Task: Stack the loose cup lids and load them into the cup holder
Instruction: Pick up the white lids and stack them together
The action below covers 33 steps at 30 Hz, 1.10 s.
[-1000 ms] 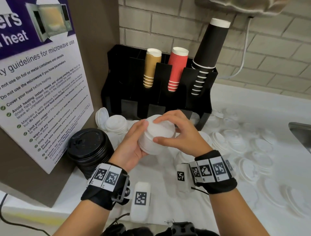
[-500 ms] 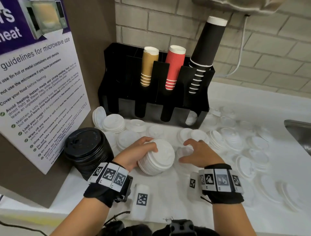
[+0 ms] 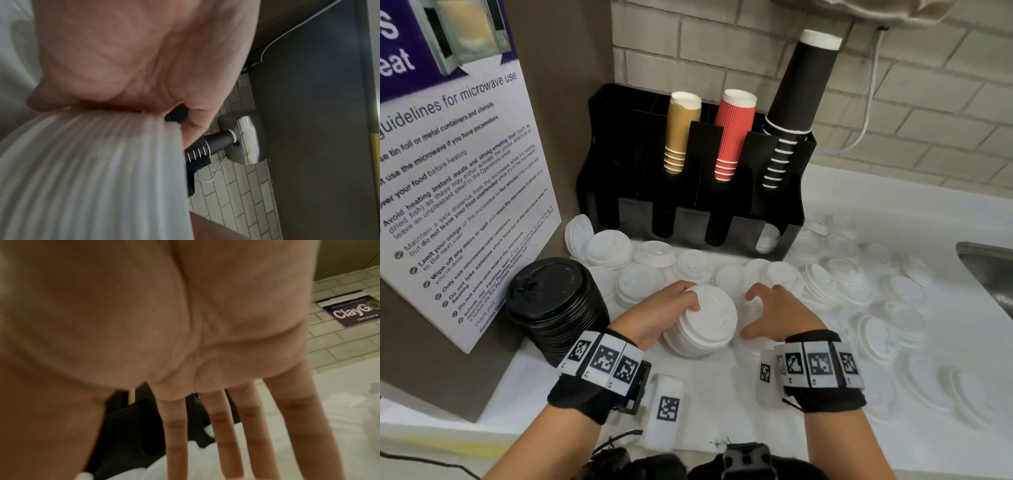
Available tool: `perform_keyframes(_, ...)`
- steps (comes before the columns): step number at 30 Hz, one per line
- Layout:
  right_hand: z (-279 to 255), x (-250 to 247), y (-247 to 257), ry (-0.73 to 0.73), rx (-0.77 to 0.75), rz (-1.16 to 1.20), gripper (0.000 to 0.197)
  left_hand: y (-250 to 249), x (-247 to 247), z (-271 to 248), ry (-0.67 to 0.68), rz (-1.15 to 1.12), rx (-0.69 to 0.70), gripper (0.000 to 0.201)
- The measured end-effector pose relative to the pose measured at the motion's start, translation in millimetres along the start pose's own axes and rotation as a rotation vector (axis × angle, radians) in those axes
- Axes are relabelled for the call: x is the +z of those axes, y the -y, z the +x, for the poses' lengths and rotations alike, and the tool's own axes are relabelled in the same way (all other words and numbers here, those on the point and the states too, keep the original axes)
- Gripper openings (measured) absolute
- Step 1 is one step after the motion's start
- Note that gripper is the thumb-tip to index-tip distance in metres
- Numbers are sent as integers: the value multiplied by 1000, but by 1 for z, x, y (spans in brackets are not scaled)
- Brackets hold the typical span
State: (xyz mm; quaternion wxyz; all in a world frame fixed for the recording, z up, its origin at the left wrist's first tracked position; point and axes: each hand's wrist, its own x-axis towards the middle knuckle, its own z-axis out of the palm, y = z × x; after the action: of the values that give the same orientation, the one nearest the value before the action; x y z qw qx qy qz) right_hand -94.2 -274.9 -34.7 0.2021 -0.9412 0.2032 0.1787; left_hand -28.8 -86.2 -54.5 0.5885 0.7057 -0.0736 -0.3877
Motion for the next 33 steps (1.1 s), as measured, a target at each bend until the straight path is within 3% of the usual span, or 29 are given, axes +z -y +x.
perform_keyframes(5,0,13,6,30,4,-46,67,1,0,-5,-18,68,19,44)
perform_keyframes(9,-9,-6,-6,-39,-3,54,61,-2,-5,-9,-43,107,32,41)
perform_keyframes(13,-23,-28,-10,-175,-183,350,54,-5,-14,-13,-115,155,62,32)
perform_keyframes(16,-30,-23,4,-170,-324,447,52,-6,-17,-17,-158,199,80,27)
perform_keyframes(20,-27,-2,22,-164,-408,366,54,-8,-14,-21,-169,91,20,21)
perform_keyframes(24,-24,8,32,-172,-430,285,56,-9,-11,-22,-136,6,-14,34)
perform_keyframes(33,-20,20,44,-155,-445,210,62,-4,-10,-19,-134,64,19,22)
